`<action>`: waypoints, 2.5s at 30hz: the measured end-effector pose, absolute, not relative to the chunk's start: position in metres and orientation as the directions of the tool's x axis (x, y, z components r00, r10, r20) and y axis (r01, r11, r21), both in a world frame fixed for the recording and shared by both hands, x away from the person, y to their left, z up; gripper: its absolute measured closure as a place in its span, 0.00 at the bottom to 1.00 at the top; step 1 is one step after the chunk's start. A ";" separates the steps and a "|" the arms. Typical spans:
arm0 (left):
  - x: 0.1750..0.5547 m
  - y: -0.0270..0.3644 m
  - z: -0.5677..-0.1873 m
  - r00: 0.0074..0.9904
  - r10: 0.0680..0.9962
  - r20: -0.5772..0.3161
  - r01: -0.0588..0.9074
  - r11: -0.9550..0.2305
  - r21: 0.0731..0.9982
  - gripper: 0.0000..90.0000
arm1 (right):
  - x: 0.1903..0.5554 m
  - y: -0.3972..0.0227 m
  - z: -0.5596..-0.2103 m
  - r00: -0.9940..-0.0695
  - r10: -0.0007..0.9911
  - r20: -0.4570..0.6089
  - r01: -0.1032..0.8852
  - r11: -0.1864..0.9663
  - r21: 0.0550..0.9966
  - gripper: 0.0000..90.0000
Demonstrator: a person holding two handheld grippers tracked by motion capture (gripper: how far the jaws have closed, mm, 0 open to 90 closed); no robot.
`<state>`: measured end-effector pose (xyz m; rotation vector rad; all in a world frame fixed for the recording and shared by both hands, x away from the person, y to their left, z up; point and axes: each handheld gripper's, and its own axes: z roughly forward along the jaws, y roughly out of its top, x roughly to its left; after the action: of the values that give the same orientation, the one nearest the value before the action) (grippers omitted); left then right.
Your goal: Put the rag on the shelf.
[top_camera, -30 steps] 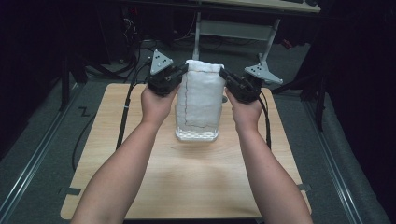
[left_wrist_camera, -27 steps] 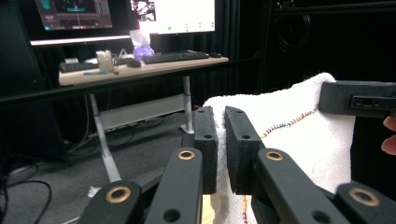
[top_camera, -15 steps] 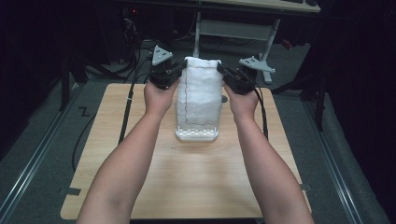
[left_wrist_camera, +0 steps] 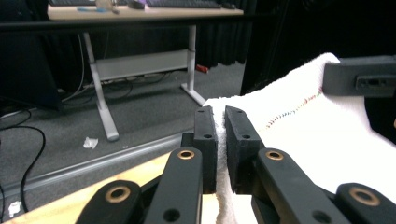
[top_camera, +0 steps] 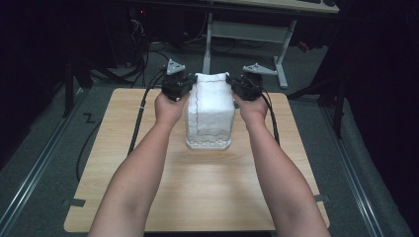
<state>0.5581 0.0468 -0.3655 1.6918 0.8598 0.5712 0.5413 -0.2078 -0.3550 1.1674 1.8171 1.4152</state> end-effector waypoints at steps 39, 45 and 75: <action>0.536 0.077 -0.381 0.587 0.802 -0.107 0.338 -0.122 0.933 0.67 | 0.522 -0.214 -0.367 -0.454 0.890 0.043 0.339 0.129 0.932 0.68; 0.517 0.084 -0.380 0.588 0.795 -0.148 0.340 -0.077 0.937 0.66 | 0.506 -0.220 -0.365 -0.465 0.884 0.058 0.325 0.109 0.939 0.66; 0.418 0.116 -0.423 0.645 0.757 -0.104 0.303 -0.129 0.944 0.59 | 0.404 -0.246 -0.396 -0.525 0.851 -0.026 0.273 0.198 0.941 0.61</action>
<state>0.4183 0.1158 -0.4228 1.7107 0.8698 0.4903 0.4045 -0.2457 -0.3959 1.0453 1.9137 1.3275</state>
